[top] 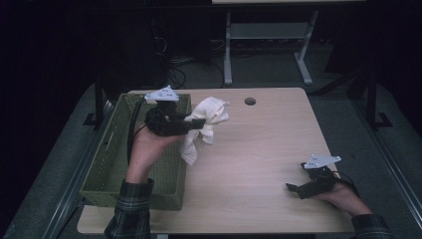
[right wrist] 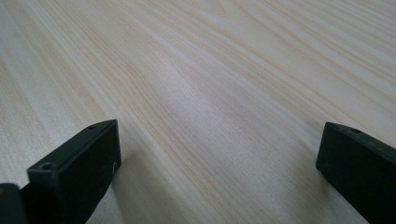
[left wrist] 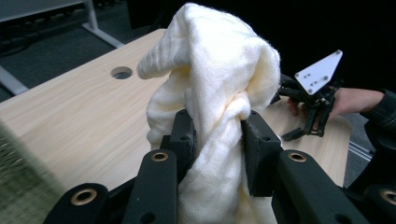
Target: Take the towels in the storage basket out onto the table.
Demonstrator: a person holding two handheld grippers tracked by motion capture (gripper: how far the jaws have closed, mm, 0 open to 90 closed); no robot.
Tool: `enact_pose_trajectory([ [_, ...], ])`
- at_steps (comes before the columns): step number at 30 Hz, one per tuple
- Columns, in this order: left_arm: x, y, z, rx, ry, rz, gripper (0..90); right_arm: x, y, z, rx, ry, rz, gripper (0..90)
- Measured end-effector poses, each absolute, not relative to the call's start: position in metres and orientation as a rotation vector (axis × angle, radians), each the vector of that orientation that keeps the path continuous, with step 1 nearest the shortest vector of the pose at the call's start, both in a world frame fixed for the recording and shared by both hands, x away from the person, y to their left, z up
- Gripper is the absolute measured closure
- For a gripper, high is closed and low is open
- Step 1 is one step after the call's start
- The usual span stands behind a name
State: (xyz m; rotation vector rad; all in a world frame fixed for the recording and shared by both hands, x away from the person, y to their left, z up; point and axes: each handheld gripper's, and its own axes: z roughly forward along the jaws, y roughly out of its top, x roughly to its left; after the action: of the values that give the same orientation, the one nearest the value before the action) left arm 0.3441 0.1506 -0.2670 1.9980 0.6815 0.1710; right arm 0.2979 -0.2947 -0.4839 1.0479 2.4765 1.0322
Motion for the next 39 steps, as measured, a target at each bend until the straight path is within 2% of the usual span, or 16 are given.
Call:
enact_pose_trajectory([
  [13, 0.347, 0.096, -0.297, 2.057, 0.599, 0.064, 68.7, 0.298, -0.295, -0.484, 1.048, 2.477, 1.032, 0.0],
  [24, 0.342, 0.061, -0.321, 2.065, 0.581, 0.061, 68.7, 0.298, -0.295, -0.484, 1.053, 2.479, 1.032, 0.0],
  [39, 0.340, 0.019, -0.364, 2.175, 0.506, 0.030, 68.7, 0.298, -0.295, -0.484, 1.051, 2.478, 1.031, 0.0],
])
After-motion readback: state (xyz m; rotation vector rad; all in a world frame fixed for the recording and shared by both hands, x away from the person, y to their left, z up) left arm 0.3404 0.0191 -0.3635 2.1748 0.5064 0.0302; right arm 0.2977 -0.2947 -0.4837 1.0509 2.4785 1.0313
